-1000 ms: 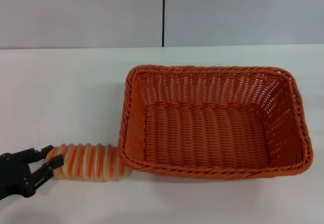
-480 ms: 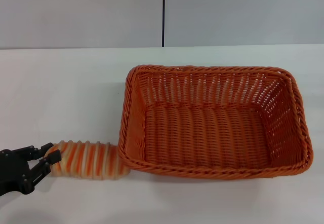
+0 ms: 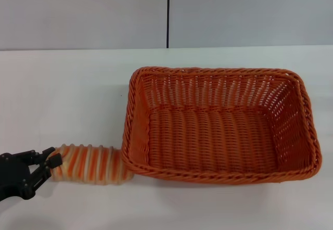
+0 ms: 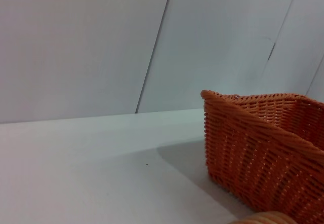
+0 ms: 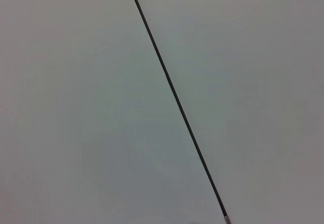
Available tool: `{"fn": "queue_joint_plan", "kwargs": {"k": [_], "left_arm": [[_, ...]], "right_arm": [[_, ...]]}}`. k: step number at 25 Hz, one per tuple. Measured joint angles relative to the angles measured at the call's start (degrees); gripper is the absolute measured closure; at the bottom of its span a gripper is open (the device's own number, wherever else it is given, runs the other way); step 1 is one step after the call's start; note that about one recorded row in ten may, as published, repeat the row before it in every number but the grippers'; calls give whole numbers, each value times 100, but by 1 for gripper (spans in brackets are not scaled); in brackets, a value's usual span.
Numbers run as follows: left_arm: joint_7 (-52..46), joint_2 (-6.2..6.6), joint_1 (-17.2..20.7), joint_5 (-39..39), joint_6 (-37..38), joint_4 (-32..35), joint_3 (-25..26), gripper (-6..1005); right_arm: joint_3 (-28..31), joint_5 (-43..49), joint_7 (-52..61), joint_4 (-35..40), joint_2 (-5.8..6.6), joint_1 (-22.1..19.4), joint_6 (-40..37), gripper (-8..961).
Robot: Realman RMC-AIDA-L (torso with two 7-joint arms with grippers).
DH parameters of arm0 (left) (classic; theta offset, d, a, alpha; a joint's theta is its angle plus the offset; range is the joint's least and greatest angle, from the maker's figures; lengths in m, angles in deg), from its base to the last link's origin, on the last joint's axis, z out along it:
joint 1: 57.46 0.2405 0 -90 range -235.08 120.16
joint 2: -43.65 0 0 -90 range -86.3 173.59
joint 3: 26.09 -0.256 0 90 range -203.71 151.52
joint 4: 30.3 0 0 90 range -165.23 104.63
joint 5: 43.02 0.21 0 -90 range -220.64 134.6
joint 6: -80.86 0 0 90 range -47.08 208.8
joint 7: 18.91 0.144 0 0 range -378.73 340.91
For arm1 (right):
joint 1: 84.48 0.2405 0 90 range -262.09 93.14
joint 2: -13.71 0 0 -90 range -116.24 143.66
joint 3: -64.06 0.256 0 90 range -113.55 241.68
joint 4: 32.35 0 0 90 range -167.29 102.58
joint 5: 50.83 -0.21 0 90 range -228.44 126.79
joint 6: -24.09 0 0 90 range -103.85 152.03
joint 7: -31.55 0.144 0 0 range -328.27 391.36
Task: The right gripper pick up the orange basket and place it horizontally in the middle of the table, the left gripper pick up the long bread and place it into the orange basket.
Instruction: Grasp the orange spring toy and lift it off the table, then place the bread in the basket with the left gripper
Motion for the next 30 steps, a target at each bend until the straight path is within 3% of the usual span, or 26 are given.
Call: {"fn": "queue_joint_plan", "kwargs": {"k": [10,17,18,19,22,23,26,28,30], "left_arm": [[-1,20,-12,3,22,40,115,837],[-59,195,57,3,269,401,1054,843],[-64,250,52,2,392,448,1506,844],[-64,250,52,2,392,448,1506,845],[-72,269,-34,-36,685,443,2270,847],[-79,223,-143,-111,948,394,2648,847],[-91,136,-289,-188,1211,355,2762,846],[-126,-72,-606,-212,1551,329,2707,856],[-132,-136,-720,-206,1616,293,2615,857]], "right_arm": [[8,-32,0,0,-7,-14,-11,584],[9,-46,0,0,-9,-31,23,584],[9,-47,0,-1,-10,-34,25,584],[9,-47,0,-1,-10,-34,25,584],[9,-50,0,-10,-16,-40,27,584],[9,-51,0,-15,-17,-42,29,584],[9,-53,0,-57,-18,-43,31,584],[9,-53,-9,-127,-18,-23,31,584],[6,-53,-16,-142,-18,-17,32,584]]}}
